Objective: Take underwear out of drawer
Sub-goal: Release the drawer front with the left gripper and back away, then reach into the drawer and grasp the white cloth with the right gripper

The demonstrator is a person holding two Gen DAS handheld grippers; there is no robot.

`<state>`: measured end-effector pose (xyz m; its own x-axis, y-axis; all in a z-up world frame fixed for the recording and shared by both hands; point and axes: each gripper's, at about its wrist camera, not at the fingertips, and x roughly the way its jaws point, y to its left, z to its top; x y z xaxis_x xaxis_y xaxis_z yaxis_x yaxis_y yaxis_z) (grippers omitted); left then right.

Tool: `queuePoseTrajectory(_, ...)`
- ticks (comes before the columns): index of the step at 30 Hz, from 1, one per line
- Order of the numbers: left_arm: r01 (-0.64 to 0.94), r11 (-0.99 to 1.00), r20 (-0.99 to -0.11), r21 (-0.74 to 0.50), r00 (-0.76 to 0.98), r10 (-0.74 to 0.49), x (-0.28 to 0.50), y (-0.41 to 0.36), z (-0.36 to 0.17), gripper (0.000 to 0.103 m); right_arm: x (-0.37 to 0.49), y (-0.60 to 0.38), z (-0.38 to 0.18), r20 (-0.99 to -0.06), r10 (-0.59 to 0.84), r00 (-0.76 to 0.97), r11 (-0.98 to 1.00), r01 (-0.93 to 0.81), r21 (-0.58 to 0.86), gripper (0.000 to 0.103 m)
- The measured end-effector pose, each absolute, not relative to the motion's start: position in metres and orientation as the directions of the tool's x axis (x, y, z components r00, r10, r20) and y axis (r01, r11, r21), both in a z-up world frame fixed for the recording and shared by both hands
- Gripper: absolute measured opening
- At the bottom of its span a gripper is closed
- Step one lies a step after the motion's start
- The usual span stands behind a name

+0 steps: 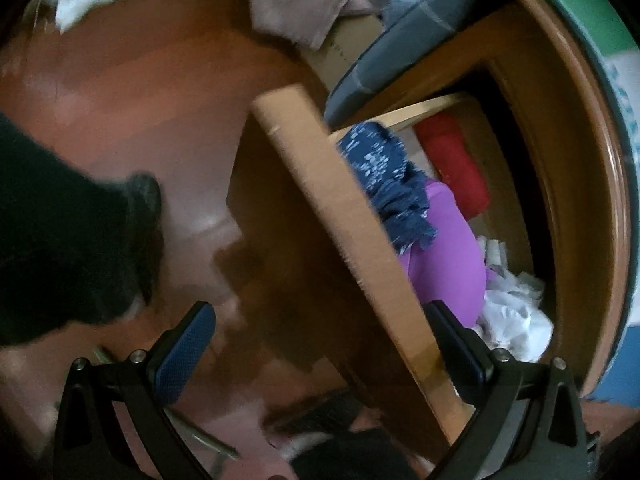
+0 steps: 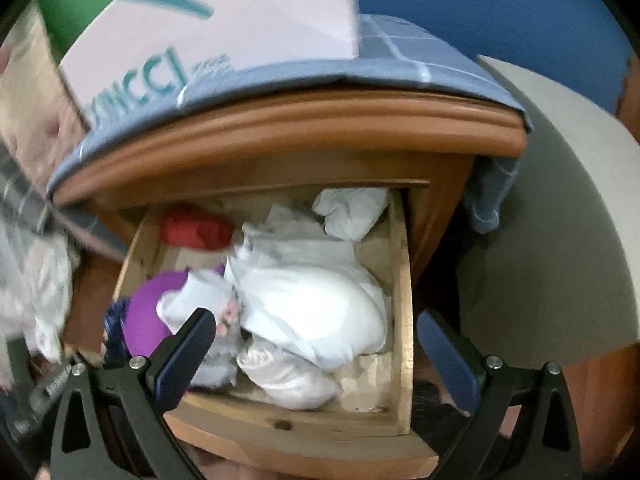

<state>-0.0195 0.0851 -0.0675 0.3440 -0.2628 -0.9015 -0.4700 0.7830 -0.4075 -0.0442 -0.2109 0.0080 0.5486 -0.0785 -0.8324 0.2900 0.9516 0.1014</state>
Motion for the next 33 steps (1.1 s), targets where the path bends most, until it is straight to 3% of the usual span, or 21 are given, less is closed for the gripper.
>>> queuePoseTrajectory(8, -0.345, 0.926, -0.906, -0.154, 0.423, 0.007, -0.017, 0.061, -0.041, 0.103, -0.041, -0.207, -0.006, -0.857, -0.080, 0.509, 0.968, 0.244, 0.054, 0.103)
queuePoseTrajectory(13, -0.261, 0.965, -0.856, 0.006, 0.498, 0.140, -0.023, 0.044, -0.013, 0.103, -0.042, -0.196, -0.005, -0.852, -0.113, 0.512, 0.983, 0.183, -0.020, 0.103)
queuePoseTrajectory(24, 0.077, 0.984, -0.800, 0.162, 0.594, 0.085, -0.011, 0.009, 0.048, 0.103, -0.040, -0.184, 0.030, -0.831, -0.066, 0.552, 0.998, 0.055, -0.043, 0.103)
queuePoseTrajectory(33, 0.184, 0.973, -0.806, 0.136, 0.592, 0.001, 0.019, -0.018, 0.054, 0.103, -0.027, -0.181, 0.015, -0.826, -0.094, 0.556, 0.995, 0.064, -0.070, 0.103)
